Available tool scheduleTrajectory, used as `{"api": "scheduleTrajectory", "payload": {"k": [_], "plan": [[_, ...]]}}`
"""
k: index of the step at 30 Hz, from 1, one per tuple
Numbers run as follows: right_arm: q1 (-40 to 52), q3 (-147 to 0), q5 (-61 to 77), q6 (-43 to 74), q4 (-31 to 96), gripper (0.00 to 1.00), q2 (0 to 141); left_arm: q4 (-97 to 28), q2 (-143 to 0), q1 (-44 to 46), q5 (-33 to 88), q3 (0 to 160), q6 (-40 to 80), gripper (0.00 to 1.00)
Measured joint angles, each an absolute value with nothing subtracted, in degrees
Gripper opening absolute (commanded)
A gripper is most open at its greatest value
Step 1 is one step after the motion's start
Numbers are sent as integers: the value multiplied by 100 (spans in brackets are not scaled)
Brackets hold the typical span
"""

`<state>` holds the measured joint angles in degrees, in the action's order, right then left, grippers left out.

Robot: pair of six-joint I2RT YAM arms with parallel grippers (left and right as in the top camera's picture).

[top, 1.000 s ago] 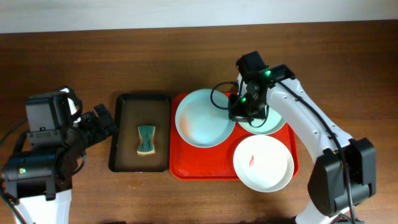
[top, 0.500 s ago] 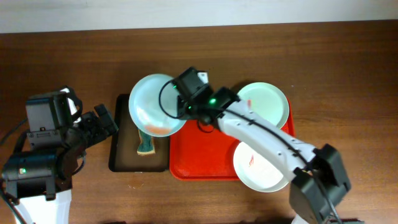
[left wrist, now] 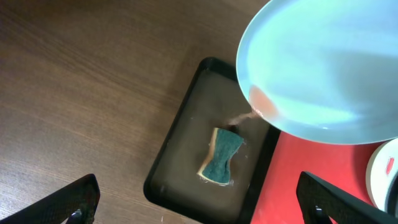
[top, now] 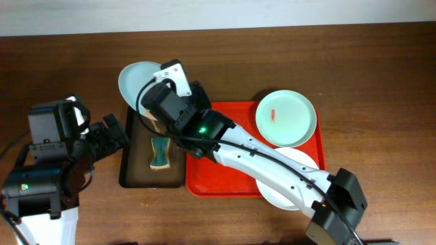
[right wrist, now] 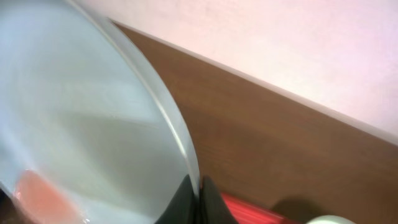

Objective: Clean dirty plates on tray and stack at the side
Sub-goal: 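Grasp the scrubbed plate with the right gripper and lift it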

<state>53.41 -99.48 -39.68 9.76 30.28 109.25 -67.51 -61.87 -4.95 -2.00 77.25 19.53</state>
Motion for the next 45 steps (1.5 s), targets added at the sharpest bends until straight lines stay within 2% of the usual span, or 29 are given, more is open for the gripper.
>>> {"api": "scheduleTrajectory", "payload": {"k": [7, 11, 15, 25, 45], "plan": [[5697, -9955, -4816, -2040, 1415, 4, 10925, -6748, -6187, -495, -200, 7725, 1953, 99], [5929, -9959, -5124, -3306, 799, 4, 10925, -6753, -6187, -495, -202, 7725, 1953, 99], [5972, -9959, -5505, -4016, 419, 4, 10925, -6753, -6187, -495, -220, 7725, 1953, 99], [5972, -9959, -5616, -4348, 421, 4, 10925, -6753, -6187, -495, -220, 7725, 1953, 99], [6023, -9959, -5636, -4086, 751, 4, 10925, -6751, -6187, -495, -220, 7725, 1953, 99]]}}
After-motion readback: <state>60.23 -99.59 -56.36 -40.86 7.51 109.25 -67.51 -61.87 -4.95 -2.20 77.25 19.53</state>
